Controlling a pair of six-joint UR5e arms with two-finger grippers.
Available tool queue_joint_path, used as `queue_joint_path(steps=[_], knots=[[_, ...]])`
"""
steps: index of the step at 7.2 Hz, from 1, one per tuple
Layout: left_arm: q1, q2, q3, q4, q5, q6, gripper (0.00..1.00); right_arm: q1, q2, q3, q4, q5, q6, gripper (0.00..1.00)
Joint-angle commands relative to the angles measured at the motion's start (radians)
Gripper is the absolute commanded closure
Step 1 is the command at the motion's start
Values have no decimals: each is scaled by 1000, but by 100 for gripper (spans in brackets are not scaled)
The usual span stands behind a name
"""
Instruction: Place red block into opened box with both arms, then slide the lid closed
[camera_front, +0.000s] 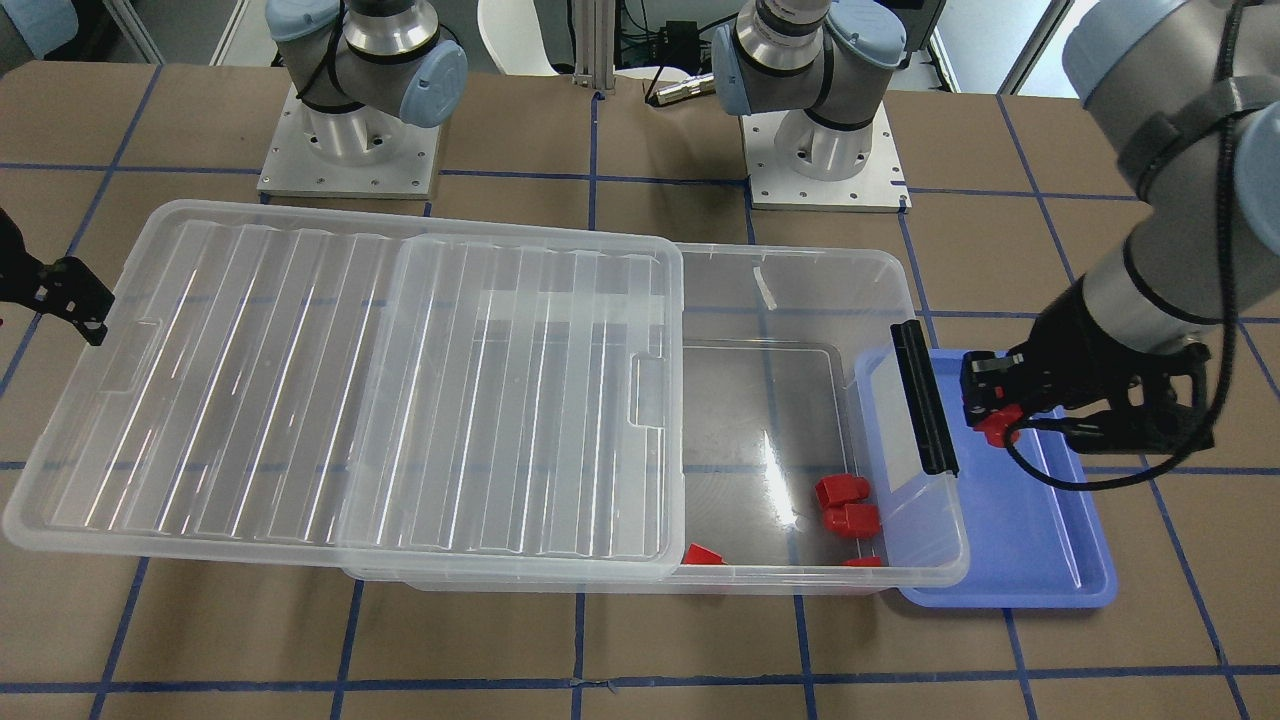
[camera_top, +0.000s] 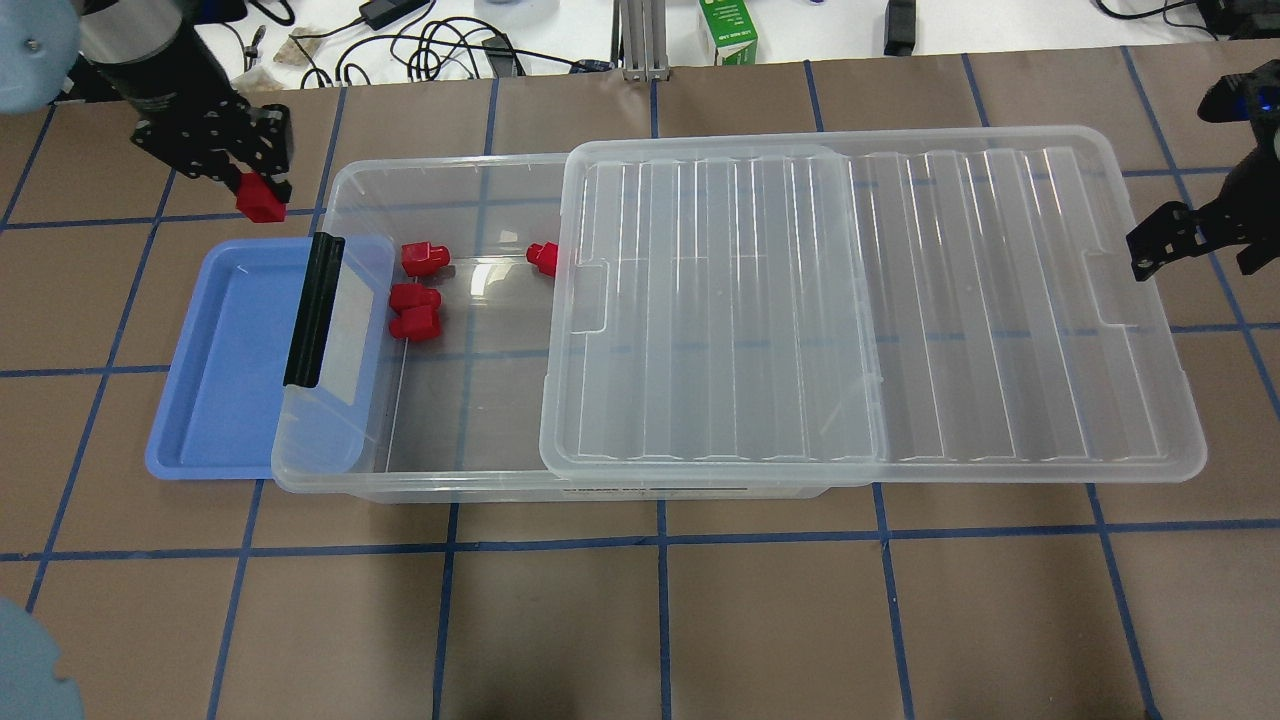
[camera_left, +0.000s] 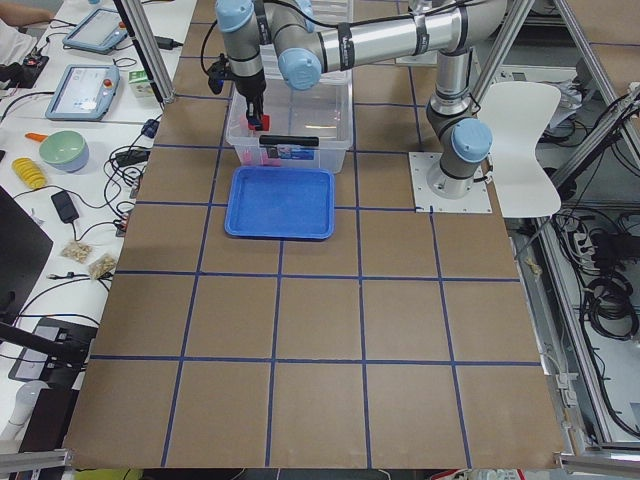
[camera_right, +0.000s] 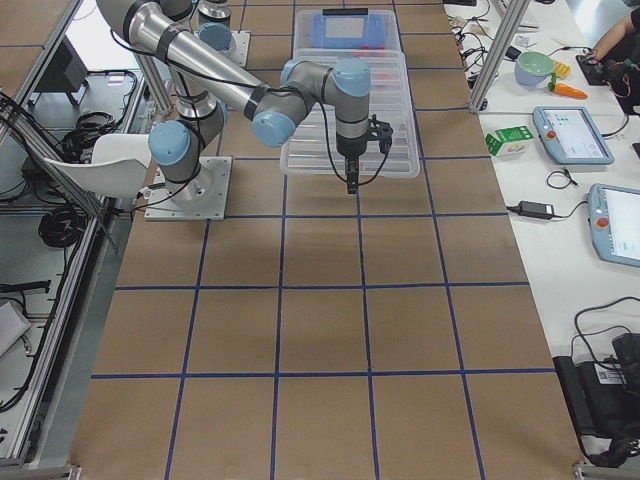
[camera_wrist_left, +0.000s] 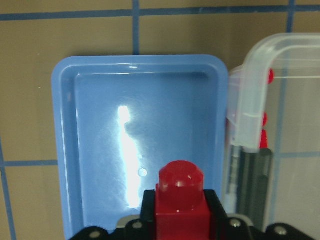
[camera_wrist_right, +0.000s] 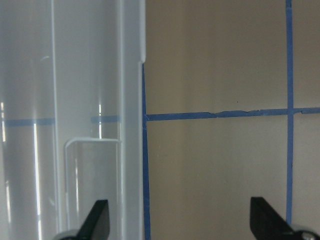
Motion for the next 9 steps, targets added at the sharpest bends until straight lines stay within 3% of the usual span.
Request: queue_joint_path(steps=[1, 3, 5, 7, 9], knots=[[-109, -11, -58, 8, -2, -148, 100, 4, -82, -154, 255, 4, 8, 0], [-123, -20, -151, 92, -61, -162, 100, 4, -111, -271, 452, 3, 23, 0], [-123, -32, -254, 179, -61, -147, 100, 36, -125, -268, 456, 7, 76, 0], [-123, -67, -346, 317, -63, -149, 100, 199, -116, -271, 445, 10, 253, 0], [-123, -110, -357, 340, -61, -150, 100, 374, -76, -273, 437, 9, 460, 0]])
